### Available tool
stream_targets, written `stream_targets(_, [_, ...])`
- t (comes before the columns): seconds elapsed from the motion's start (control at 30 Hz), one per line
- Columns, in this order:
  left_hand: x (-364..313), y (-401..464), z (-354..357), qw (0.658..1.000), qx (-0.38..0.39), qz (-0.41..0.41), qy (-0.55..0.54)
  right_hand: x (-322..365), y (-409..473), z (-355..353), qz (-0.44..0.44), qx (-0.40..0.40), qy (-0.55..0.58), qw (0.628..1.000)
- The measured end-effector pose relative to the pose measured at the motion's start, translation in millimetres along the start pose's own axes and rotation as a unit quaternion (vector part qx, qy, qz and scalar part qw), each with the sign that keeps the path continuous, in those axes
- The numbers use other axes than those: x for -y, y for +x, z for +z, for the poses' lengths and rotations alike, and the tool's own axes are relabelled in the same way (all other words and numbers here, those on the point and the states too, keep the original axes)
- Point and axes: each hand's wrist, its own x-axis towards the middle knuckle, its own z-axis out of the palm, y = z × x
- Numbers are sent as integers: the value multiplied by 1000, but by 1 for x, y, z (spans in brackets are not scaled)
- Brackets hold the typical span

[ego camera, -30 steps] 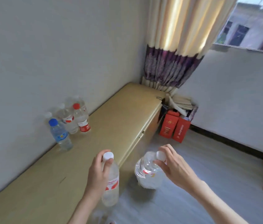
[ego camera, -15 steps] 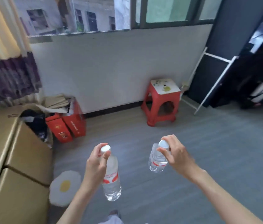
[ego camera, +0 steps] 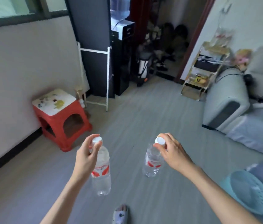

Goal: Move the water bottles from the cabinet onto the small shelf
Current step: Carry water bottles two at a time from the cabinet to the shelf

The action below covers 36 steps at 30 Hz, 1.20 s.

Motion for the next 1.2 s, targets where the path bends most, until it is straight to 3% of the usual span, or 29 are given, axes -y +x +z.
stream_targets(0.27, [-45,159,118,990,138,43,-3,-68,102,-55,111,-115,-9,987])
stream_targets(0.47, [-58,246,208,980,192,43,7,-135,186,-73,136,-108,-23,984])
stream_targets(0.83, [-114,438,389,971,223,79,43,-273,390,-157,142,-135,-19,980])
stream_targets(1.2, [-137,621,550,967,245,64,27,-404,579,-209,166,-124,-27,978])
